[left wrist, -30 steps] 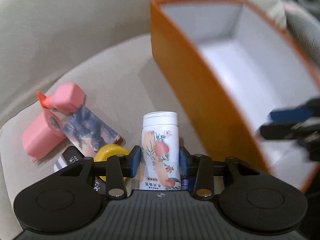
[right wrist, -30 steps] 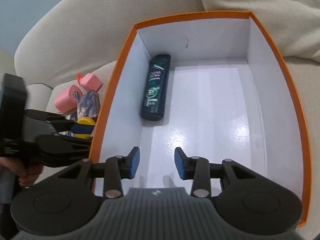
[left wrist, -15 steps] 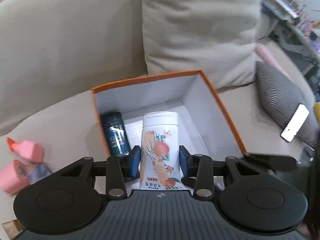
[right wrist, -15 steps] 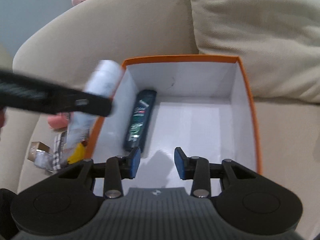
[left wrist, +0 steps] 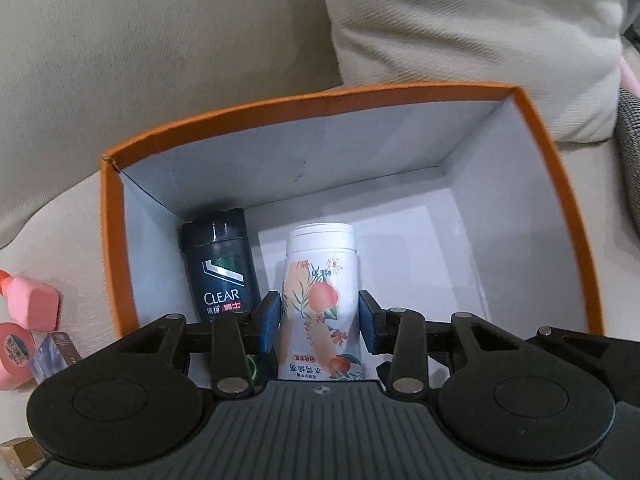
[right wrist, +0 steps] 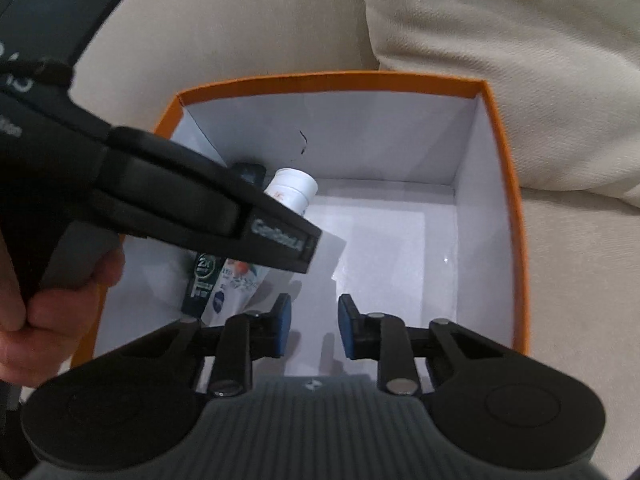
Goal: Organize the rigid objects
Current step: 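Lower the white peach-print tube into the box beside the bottle, open left gripper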
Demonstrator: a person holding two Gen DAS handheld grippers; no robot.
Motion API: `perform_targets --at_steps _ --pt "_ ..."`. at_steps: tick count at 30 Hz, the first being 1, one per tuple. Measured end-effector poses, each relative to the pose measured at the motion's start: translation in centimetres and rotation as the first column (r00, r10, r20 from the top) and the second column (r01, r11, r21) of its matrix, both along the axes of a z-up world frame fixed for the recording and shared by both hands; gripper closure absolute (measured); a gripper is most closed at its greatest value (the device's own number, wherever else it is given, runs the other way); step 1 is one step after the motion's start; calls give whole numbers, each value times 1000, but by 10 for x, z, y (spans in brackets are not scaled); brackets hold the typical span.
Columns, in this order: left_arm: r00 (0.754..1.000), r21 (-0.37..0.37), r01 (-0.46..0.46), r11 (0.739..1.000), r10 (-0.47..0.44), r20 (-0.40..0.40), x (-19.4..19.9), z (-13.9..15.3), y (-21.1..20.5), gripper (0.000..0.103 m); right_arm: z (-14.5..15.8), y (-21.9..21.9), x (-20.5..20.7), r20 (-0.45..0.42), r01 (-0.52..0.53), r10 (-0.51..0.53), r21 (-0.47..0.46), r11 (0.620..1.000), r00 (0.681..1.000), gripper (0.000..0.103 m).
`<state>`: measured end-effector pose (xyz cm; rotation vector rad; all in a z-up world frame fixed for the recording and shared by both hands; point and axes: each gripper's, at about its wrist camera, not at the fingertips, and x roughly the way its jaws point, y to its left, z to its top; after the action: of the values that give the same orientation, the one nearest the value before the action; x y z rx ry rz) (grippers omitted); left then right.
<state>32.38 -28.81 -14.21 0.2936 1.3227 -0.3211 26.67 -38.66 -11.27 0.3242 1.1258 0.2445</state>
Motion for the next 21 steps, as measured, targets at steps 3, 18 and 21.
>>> perform_targets --at_steps 3,18,21 --pt "1000 -5 -7 1000 7 -8 4 -7 1 57 -6 3 8 -23 3 -3 7 1000 1000 76" --pt "996 -203 51 978 -36 78 -14 70 47 54 -10 15 24 -73 -10 10 9 1000 997 66" --pt "990 -238 48 970 -15 139 -22 93 70 54 -16 21 34 -113 -22 21 -1 1000 993 66"
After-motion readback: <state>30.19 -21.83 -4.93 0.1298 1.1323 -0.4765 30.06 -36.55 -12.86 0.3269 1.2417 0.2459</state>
